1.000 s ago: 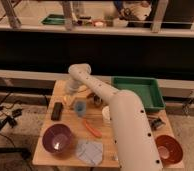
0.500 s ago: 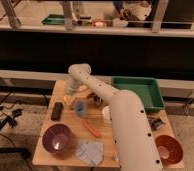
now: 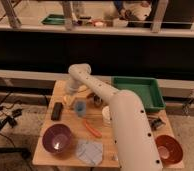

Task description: Place apple in table surface

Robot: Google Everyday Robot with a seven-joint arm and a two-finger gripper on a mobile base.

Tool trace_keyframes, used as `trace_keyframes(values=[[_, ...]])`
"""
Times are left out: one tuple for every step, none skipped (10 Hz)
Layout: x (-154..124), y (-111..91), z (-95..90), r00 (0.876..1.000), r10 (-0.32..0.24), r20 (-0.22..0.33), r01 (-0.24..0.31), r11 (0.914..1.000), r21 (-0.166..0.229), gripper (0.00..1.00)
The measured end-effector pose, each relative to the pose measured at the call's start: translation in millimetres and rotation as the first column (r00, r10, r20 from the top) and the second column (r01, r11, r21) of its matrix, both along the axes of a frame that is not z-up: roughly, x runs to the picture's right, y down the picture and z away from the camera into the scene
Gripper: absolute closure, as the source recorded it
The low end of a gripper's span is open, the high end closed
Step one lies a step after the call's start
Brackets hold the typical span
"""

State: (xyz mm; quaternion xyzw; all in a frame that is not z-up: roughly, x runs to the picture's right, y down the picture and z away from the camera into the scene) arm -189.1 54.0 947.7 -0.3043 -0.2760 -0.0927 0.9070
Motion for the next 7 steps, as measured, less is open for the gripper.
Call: trace_keyframes(values=[[0.0,0.0,0.0,1.0,0.0,0.0,0.0,1.0,0.0,0.6],[0.1,0.0,0.0,1.0,0.0,0.0,0.0,1.0,0.0,0.6],[0.1,0.0,0.0,1.0,0.0,0.0,0.0,1.0,0.0,0.6],[0.1,0.0,0.0,1.0,0.0,0.0,0.0,1.0,0.0,0.6],[0.1,0.0,0.0,1.0,0.0,0.0,0.0,1.0,0.0,0.61],[0.1,0.0,0.1,1.0,0.0,0.0,0.0,1.0,0.0,0.64],[0.1,0.0,0.1,1.0,0.0,0.0,0.0,1.0,0.0,0.67]])
